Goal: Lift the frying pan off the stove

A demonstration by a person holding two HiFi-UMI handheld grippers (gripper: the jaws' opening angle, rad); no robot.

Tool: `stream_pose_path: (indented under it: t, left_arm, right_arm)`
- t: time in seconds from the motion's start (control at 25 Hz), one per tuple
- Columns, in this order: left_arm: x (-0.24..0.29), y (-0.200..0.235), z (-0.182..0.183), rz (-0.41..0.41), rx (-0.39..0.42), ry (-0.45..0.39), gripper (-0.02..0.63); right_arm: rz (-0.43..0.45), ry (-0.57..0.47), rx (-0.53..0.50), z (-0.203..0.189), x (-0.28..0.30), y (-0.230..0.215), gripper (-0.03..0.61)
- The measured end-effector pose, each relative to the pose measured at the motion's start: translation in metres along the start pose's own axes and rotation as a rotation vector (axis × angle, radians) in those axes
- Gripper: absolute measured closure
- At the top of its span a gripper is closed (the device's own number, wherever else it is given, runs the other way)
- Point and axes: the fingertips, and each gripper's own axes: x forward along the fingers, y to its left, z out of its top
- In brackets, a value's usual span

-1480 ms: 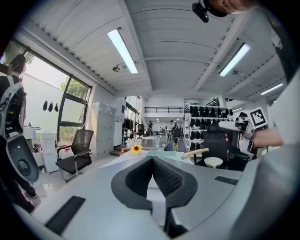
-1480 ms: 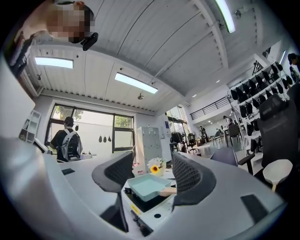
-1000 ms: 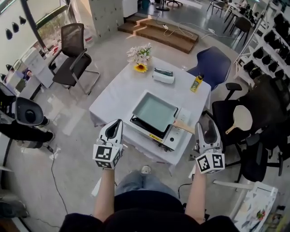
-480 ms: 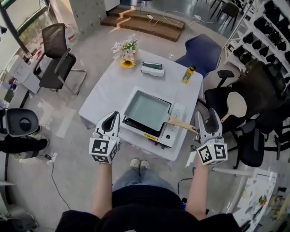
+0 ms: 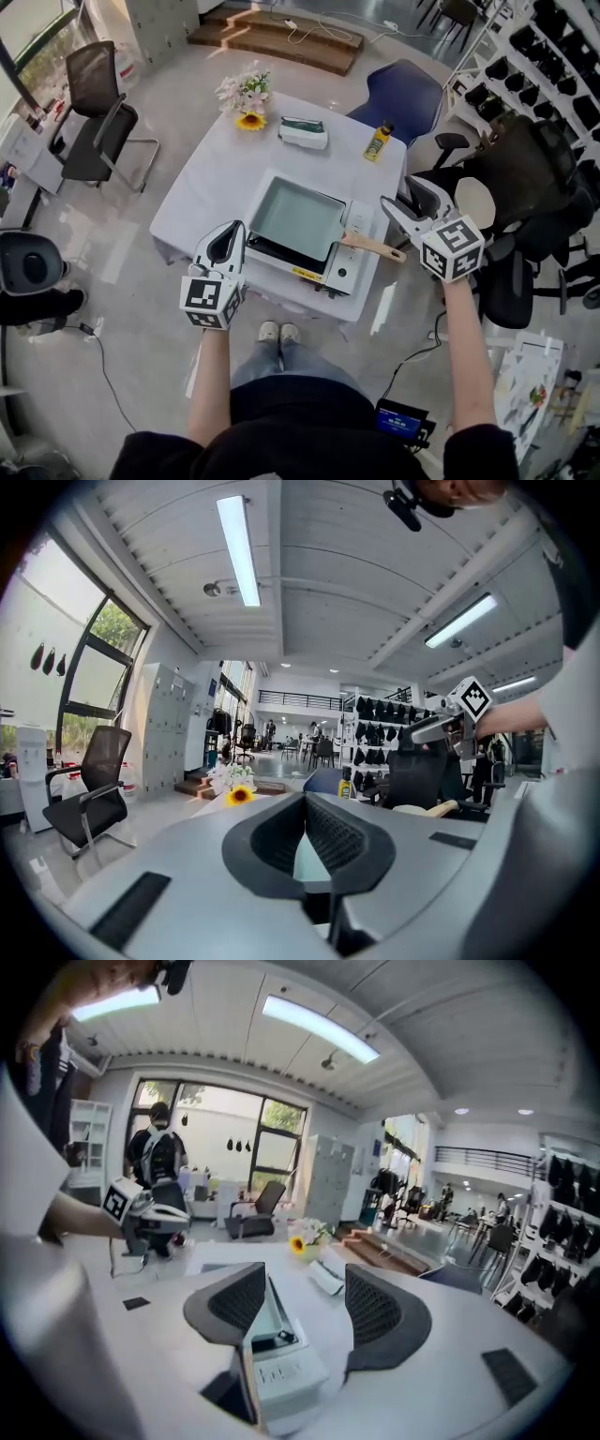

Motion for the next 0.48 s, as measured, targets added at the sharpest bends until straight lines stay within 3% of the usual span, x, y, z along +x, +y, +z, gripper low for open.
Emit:
stream_pose_path:
  t: [0.2,0.48]
  left_arm:
    - [-0.002,0.004,-0.006,0.001,-0.006,0.010,0.594]
    - [-0.008,0.012,-0.003,0.014,-0.004,0.008,0.594]
  right_arm:
    - [0.180,0.241,-0.105,-0.039,0.022,0.034,0.328]
    - [0.330,0.505,-0.219,-0.115,0.041,0.074,0.328]
